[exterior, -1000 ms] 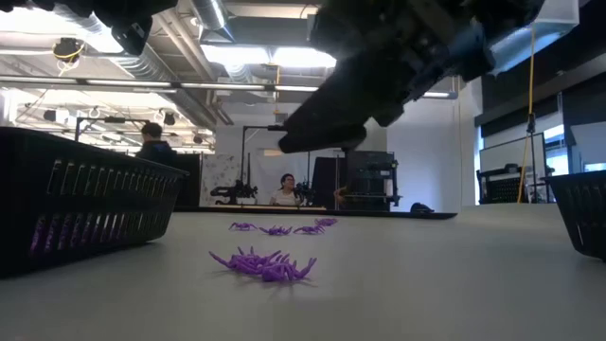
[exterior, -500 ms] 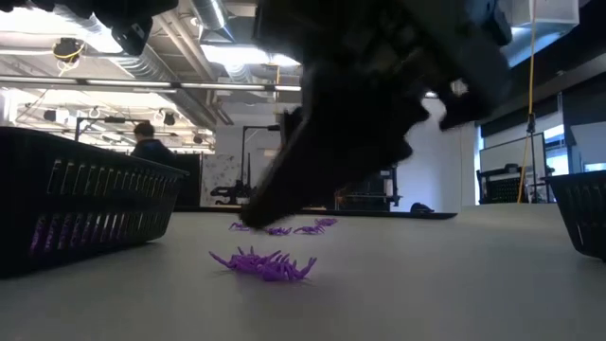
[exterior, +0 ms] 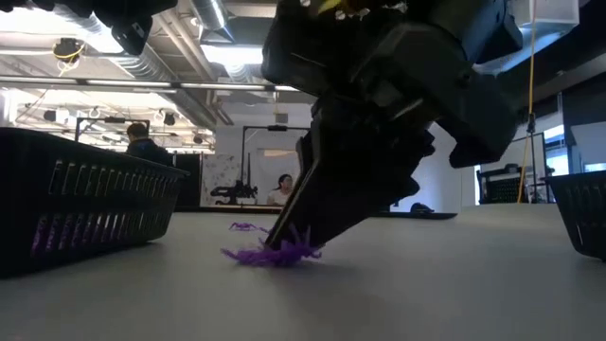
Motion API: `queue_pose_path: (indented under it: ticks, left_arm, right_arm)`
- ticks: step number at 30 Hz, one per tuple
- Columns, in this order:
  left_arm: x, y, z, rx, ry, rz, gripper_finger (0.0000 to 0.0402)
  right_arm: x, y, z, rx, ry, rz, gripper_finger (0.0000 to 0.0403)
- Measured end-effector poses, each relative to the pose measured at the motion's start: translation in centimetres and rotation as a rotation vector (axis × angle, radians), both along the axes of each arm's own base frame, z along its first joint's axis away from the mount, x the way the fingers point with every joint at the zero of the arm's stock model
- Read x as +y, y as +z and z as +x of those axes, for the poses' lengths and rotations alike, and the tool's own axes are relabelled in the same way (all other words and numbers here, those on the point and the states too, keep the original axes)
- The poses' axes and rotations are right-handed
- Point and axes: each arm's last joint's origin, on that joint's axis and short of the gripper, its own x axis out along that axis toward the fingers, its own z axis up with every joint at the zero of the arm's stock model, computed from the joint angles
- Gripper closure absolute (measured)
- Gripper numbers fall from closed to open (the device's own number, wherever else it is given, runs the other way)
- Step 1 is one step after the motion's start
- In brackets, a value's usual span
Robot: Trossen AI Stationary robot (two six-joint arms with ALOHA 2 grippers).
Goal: Sort Halloween decoration
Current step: Put the purple spider toy into the bottom left black basket
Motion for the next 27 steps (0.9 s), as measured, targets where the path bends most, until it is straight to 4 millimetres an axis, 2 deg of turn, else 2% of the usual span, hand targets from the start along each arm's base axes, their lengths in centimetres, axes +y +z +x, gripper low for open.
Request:
queue_pose_path:
  ticks: [5,7,11,13,16,20,27]
  left_arm:
    - [0.0,0.0,0.0,0.0,0.0,0.0,0.0327]
    - [0.0,0.0,0.0,0.0,0.001,0.0,0.0327]
    - [0.0,0.0,0.0,0.001,0.0,0.0,0.0327]
    - [0.0,0.0,0.0,0.0,0.0,0.0,0.0327]
    - [0.0,0.0,0.0,0.0,0.0,0.0,0.0327]
    - [0.0,0.0,0.0,0.0,0.0,0.0,0.0327]
    - [0.0,0.0,0.0,0.0,0.0,0.0,0.0327]
  right_arm:
    - [-0.2,-0.1,-0.1,-0.002,-0.002,-0.038,0.0368]
    - [-0.2,0.0,-0.1,-0.003,-0.004,-0.04,0.0393]
    - [-0.3,0.6,-0.1,-0.017,-0.011,-0.041,0.0387]
    - [-0.4,1.0,-0.3,-0.022,-0.017,-0.051,0.0397]
    - [-0.6,2.3,-0.3,-0.062,-0.02,-0.062,0.0398]
    - [-0.3,4.6,0.3,-0.208,-0.007,-0.025,0.0401]
    - [0.5,6.9,1.9,-0.499,0.053,0.059,0.0401]
